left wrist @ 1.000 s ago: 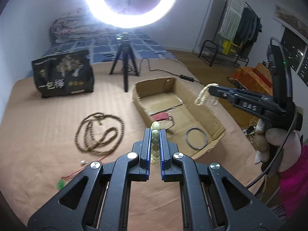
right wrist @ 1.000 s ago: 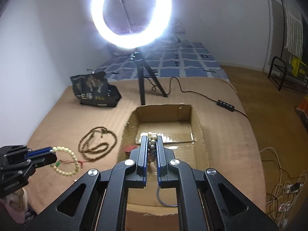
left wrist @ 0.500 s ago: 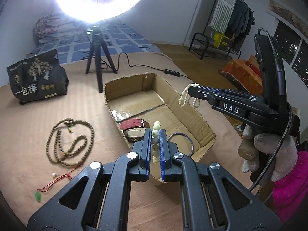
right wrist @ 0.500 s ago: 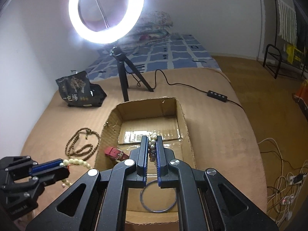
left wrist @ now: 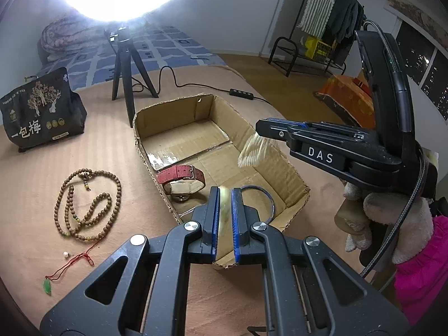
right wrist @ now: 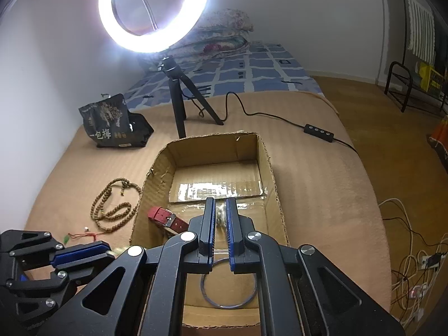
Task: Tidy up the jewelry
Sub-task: 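Open the left tool over the box while the right tool releases the pearl necklace inside, then grasp the green jade pendant with the left tool while the right tool grasps a pearl earring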
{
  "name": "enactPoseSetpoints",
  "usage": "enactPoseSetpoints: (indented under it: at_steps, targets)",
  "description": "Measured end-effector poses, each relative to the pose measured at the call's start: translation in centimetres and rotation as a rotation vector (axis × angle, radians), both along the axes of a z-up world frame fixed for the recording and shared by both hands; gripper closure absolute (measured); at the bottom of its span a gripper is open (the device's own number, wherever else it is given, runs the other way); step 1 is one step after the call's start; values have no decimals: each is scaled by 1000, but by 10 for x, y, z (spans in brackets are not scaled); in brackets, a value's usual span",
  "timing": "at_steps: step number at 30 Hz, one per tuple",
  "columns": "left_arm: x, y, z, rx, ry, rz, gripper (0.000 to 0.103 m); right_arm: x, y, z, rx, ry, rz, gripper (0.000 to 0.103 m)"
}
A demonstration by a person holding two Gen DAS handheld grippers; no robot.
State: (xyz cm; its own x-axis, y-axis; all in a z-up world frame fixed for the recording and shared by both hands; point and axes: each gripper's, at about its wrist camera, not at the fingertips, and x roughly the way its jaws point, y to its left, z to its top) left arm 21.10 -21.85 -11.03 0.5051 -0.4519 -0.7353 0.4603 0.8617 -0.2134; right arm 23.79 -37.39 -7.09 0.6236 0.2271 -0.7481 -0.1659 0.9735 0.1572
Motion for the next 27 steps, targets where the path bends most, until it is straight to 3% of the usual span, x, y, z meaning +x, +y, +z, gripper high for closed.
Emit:
enactPoseSetpoints:
  at_steps: [2, 4, 5, 6, 7, 11, 13, 19, 20, 22, 25, 27]
  targets:
    - [1, 0, 0, 0, 2, -2, 94, 1, 1, -1, -5, 3, -2, 97]
    - [1, 1, 0, -3, 5, 3, 66, 1, 0, -2, -7, 9, -13, 83]
    - [1, 2, 1, -12, 2, 6, 64, 1, 0, -2, -8, 8, -18, 77]
    - [1, 3, 1, -13, -1, 8, 64, 1, -1, -2, -9, 5, -23, 67]
    - [1, 3, 2, -10, -2, 9, 64, 0, -2, -1, -9, 0, -28, 63]
    - [1, 6, 2, -7, -3, 15, 64, 0, -3, 0, -9, -1, -40, 62]
    - [0, 8, 2, -4, -5, 19, 64, 0, -3, 0, -12, -1, -51, 53]
    - [-1, 17, 2, 2, 0, 35, 64, -2, -3, 2, -19, -5, -69, 49]
    - [-1, 20, 2, 3, 2, 39, 64, -2, -3, 2, -21, -4, -73, 45]
    - [-1, 25, 2, 3, 6, 44, 64, -4, -3, 4, -31, -9, -94, 27]
    - [-1, 38, 3, 5, 8, 54, 63, -7, -3, 9, -27, -25, -105, 25]
    - [-1, 49, 5, 15, 3, 68, 54, -8, -2, 12, -17, -26, -106, 25]
